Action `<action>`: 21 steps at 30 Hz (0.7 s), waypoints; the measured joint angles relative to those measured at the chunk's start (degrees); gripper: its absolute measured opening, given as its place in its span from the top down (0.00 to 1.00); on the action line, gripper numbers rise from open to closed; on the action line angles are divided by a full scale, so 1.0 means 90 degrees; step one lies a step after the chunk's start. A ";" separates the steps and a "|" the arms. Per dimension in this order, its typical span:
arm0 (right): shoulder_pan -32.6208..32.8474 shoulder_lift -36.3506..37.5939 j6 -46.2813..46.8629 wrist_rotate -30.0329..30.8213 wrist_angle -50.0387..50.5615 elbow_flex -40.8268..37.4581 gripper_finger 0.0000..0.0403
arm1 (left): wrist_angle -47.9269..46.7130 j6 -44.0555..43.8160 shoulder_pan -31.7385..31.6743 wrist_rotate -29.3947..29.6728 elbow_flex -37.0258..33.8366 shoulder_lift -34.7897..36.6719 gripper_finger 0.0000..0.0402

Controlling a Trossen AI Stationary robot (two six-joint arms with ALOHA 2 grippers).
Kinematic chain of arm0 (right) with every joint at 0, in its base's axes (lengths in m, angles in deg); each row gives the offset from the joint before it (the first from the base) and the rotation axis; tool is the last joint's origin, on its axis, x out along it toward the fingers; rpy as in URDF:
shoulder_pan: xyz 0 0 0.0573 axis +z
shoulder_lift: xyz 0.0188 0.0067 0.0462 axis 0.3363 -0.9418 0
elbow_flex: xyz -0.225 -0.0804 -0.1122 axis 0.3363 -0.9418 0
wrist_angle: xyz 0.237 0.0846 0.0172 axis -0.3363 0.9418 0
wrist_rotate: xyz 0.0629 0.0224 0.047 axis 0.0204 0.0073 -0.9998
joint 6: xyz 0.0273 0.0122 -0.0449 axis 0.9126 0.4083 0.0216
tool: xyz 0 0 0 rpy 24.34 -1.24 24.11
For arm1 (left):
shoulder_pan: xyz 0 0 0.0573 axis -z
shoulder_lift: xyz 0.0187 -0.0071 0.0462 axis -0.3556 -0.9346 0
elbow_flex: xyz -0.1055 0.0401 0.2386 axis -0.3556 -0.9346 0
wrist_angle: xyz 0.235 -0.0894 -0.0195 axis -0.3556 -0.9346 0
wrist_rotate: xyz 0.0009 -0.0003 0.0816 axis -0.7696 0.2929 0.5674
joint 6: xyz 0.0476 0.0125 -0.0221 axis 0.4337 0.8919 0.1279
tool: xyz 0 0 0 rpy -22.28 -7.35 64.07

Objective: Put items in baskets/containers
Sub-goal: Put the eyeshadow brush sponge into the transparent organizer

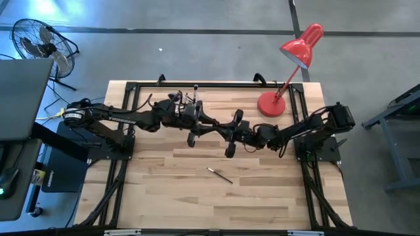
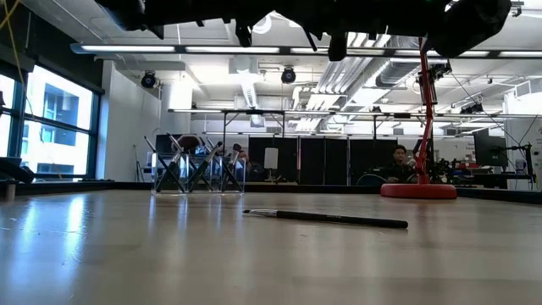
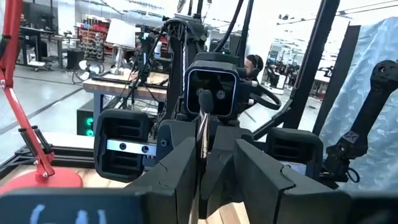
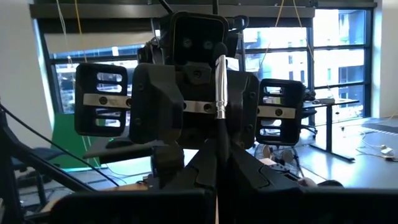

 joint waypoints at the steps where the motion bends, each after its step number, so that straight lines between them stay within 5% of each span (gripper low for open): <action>1: 0.0000 0.0000 -0.0048 0.0020 0.0031 0.0017 0.97 | 0.0000 0.0002 0.0003 0.0028 0.0000 0.0002 0.72; 21: -0.0144 0.0002 -0.0264 0.0198 0.0153 0.0246 0.98 | 0.0393 -0.0510 0.0017 0.0530 0.0000 0.0002 0.72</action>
